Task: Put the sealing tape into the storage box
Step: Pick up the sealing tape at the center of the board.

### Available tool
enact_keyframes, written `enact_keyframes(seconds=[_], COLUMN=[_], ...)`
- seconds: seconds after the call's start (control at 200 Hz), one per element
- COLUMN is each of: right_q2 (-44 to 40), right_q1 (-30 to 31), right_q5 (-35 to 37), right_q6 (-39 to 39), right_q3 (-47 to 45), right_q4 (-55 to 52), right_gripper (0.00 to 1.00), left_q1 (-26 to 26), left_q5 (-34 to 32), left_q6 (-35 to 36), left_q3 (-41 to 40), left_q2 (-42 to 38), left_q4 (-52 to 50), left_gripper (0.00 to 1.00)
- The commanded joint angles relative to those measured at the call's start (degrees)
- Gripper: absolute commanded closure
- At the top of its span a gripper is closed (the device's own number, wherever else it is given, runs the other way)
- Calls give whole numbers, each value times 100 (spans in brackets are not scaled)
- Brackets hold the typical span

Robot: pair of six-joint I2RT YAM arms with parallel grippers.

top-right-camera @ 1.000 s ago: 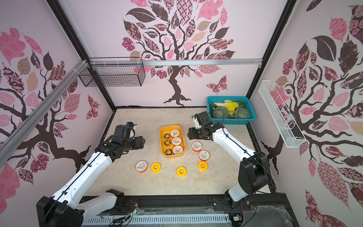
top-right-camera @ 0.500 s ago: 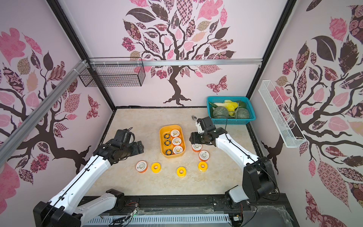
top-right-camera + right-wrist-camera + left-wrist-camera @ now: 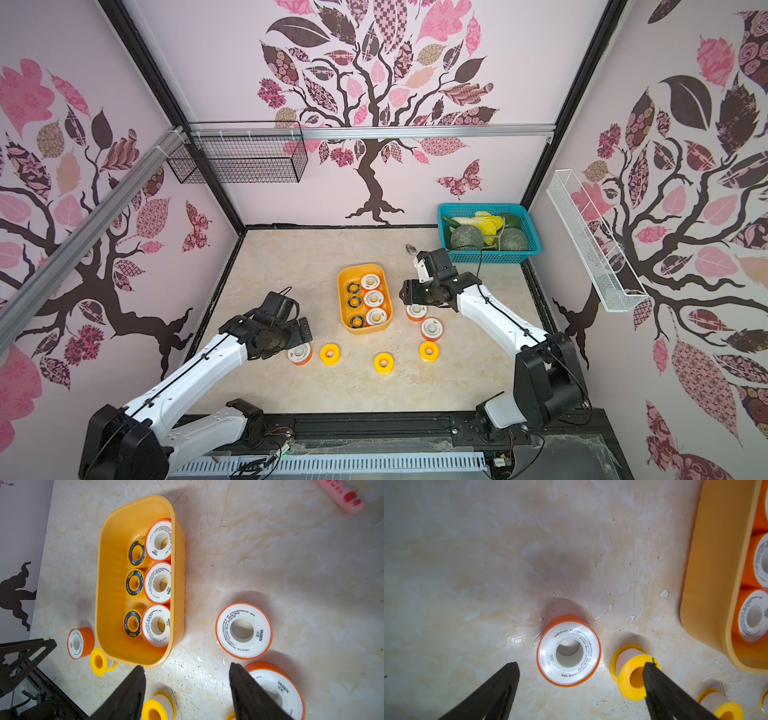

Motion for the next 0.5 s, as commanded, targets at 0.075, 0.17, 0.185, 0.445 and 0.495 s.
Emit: enact_keyframes(seconds=[0.075, 0.17, 0.185, 0.445, 0.495], right_q2=[-34, -22, -19, -17, -21], right_q1=[-48, -51, -49, -50, -48], right_q5=[-66, -73, -76, -92, -97], right_q6=[44, 44, 39, 71, 74], right_q3=[-39, -47, -47, -36, -34], right_q4=[119, 114, 113, 120, 115], right_gripper=[32, 32, 32, 31, 31], left_q1=[-36, -44, -40, -200, -208], left_q5=[-229, -414, -425, -361, -368], left_q6=[-245, -260, -248, -147, -143], left_q3=[-102, -111, -127, -151, -155], left_q2=[218, 220, 232, 662, 692], left_q4=[152, 113, 119, 242, 240], left_gripper=[2, 2, 2, 2, 2])
